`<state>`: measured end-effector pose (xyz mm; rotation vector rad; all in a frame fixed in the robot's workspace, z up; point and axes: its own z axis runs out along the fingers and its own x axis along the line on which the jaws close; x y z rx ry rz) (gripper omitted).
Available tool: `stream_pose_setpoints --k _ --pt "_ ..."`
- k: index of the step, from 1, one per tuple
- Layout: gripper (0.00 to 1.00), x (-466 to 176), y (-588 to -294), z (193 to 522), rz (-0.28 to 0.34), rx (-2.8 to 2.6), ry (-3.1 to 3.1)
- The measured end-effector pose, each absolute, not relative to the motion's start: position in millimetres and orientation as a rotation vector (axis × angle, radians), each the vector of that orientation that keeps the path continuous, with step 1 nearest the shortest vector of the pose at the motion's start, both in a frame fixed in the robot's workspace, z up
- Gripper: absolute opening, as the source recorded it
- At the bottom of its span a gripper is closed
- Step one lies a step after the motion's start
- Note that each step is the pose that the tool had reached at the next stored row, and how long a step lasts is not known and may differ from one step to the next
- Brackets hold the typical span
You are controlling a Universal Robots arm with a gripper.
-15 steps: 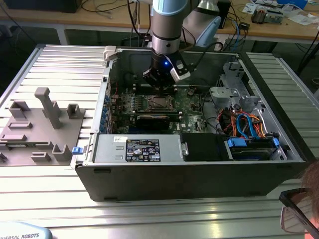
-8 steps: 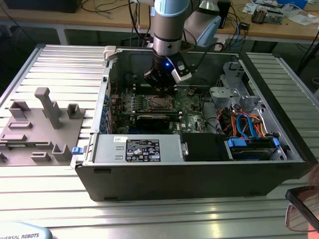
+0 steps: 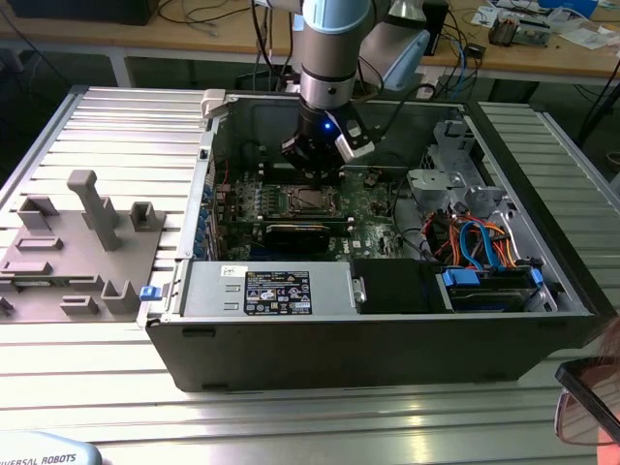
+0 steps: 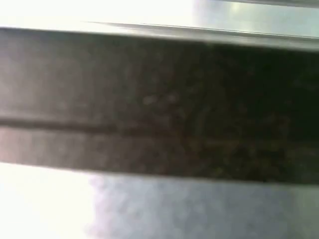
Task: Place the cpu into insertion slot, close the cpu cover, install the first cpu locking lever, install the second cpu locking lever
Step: 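Install the first cpu locking lever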
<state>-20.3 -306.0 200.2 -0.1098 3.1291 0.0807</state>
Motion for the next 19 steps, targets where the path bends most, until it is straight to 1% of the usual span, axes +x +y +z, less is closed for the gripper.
stream_pose_setpoints --k 8,19 --pt "0.11 -14.4 -299.0 199.7 0.082 -0.116 3.129" --pt "0.11 -14.2 -300.4 207.1 0.082 -0.117 3.128"
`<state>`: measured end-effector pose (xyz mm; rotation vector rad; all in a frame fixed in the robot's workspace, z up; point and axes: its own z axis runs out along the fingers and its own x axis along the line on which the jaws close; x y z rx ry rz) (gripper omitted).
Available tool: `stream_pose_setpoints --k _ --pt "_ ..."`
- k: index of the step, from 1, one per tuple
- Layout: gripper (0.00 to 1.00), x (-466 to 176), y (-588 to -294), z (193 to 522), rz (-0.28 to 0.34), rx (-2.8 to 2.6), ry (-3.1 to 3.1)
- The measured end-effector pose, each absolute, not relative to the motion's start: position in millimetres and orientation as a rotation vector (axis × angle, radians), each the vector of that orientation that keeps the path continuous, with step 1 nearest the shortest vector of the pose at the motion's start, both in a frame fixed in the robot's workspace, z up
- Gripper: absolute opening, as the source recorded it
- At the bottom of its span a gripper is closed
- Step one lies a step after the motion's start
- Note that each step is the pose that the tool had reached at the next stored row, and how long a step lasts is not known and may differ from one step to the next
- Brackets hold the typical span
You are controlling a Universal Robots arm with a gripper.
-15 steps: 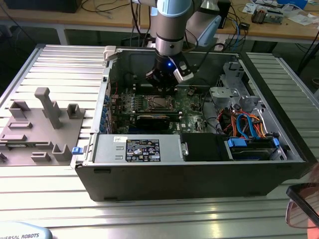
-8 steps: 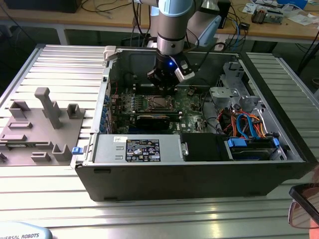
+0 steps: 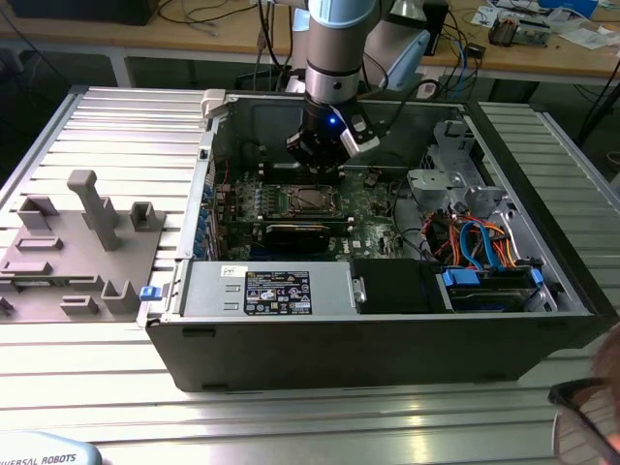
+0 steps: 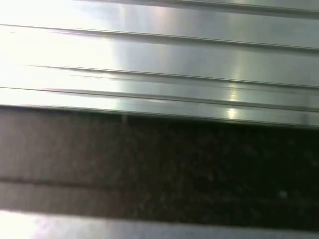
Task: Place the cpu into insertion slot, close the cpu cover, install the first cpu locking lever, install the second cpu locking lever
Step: 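Install the first cpu locking lever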
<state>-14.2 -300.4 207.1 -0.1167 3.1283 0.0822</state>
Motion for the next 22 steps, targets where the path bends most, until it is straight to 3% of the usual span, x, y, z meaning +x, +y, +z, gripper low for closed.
stream_pose_setpoints --k 22 --pt "0.11 -14.3 -317.9 207.1 0.082 -0.116 3.128"
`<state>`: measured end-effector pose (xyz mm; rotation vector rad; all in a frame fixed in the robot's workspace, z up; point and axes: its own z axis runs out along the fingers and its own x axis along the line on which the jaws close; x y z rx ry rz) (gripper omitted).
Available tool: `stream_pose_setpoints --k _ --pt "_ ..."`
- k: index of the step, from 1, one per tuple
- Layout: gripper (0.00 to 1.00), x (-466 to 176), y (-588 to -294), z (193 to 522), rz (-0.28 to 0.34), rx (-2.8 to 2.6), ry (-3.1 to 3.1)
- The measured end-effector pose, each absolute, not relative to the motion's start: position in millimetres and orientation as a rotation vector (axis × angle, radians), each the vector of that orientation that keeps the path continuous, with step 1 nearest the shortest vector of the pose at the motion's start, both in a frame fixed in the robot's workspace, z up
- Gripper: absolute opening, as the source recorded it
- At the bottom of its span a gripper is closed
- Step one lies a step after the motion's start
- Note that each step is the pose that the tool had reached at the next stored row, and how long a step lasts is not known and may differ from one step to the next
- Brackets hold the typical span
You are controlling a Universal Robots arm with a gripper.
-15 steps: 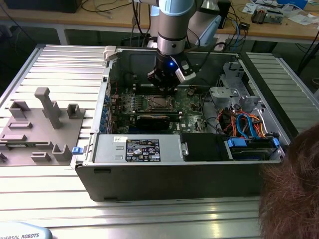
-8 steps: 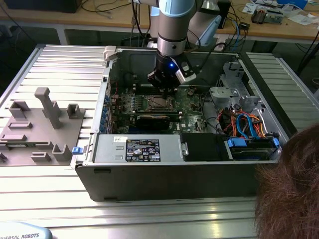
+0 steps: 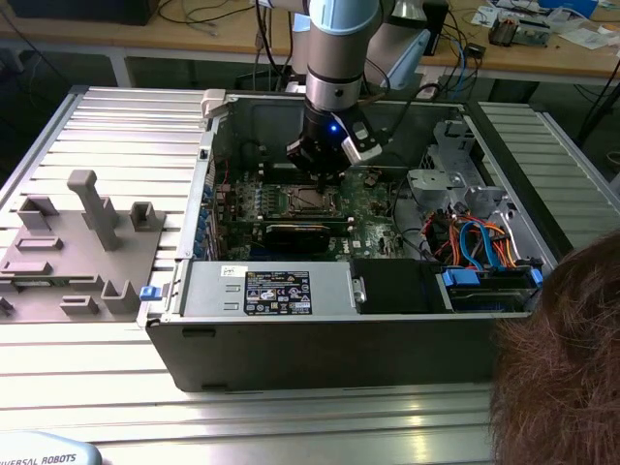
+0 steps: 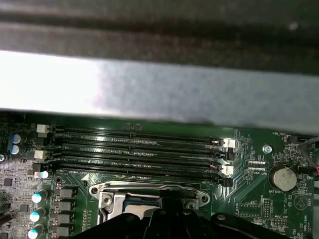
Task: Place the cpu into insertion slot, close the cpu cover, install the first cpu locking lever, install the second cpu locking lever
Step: 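Install the first cpu locking lever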
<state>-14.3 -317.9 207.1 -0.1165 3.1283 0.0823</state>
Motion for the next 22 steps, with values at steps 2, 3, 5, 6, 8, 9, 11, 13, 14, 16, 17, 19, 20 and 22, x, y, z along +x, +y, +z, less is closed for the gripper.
stream_pose_setpoints --k 2,3,5,6,8,9,11,13,14,16,17,19,20,22 --pt "0.11 -14.3 -318.1 207.1 0.082 -0.116 3.128" --pt "0.11 -14.3 -318.2 207.3 0.082 -0.116 3.128" --pt "0.11 -14.3 -318.2 207.9 0.082 -0.117 3.128" --pt "0.11 -14.2 -318.2 208.2 0.082 -0.117 3.128" --pt "0.11 -14.3 -318.2 209.0 0.082 -0.117 3.128" --pt "0.11 -14.3 -318.2 209.7 0.082 -0.116 3.128" --pt "0.11 -14.3 -318.2 211.1 0.082 -0.116 3.128" --pt "0.11 -14.2 -318.2 212.8 0.082 -0.116 3.128" --pt "0.11 -14.2 -318.2 213.7 0.082 -0.117 3.128" --pt "0.11 -14.2 -318.2 214.7 0.081 -0.117 3.128" --pt "0.11 -14.2 -318.2 215.2 0.081 -0.117 3.128" --pt "0.11 -14.2 -318.2 216.4 0.081 -0.117 3.128" --pt "0.11 -14.2 -318.2 217.0 0.081 -0.117 3.128" --pt "0.11 -14.3 -318.2 218.1 0.081 -0.117 3.128"
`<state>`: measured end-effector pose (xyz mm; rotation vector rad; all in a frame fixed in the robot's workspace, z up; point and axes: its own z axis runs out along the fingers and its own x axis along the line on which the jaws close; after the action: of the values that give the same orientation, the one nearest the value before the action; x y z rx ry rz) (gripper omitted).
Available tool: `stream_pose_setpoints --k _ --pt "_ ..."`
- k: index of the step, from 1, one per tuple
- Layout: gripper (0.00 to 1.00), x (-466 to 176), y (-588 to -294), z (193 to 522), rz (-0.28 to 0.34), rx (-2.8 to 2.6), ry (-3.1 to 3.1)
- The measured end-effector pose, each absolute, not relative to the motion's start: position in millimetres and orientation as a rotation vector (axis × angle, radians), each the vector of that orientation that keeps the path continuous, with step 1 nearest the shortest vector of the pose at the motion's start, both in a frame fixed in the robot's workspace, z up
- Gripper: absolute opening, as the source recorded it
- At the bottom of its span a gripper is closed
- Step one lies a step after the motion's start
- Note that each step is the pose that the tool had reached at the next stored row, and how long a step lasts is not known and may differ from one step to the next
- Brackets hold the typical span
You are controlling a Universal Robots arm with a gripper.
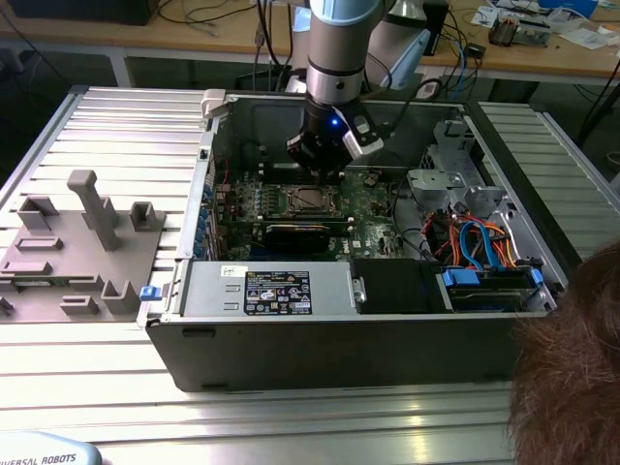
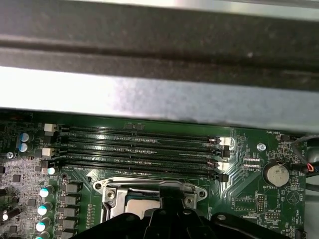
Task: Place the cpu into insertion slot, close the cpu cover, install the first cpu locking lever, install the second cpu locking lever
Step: 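Install the first cpu locking lever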
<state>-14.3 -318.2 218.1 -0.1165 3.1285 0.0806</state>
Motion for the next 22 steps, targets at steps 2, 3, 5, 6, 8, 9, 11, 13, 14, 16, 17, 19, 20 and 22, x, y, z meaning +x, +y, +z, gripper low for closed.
stream_pose_setpoints --k 2,3,5,6,8,9,11,13,14,16,17,19,20,22 --pt "0.11 -14.3 -318.2 219.4 0.08 -0.117 3.128" --pt "0.11 -14.2 -318.2 220.1 0.08 -0.117 3.128" --pt "0.11 -14.2 -318.2 221.2 0.08 -0.117 3.128" --pt "0.11 -14.3 -318.2 221.9 0.08 -0.117 3.128" --pt "0.11 -14.3 -318.2 223.4 0.08 -0.117 3.128" --pt "0.11 -14.3 -318.2 223.9 0.08 -0.117 3.128" --pt "0.11 -14.2 -318.2 225.3 0.08 -0.117 3.128" --pt "0.11 -14.3 -318.2 226.9 0.08 -0.117 3.128" --pt "0.11 -14.2 -318.2 227.4 0.08 -0.117 3.128" --pt "0.11 -14.3 -318.2 228.3 0.08 -0.117 3.128" --pt "0.11 -14.2 -318.2 228.7 0.08 -0.117 3.128" --pt "0.11 -14.2 -318.2 230.0 0.08 -0.117 3.128" --pt "0.11 -14.3 -318.2 230.4 0.08 -0.117 3.128" --pt "0.11 -14.3 -318.2 230.9 0.08 -0.117 3.129"
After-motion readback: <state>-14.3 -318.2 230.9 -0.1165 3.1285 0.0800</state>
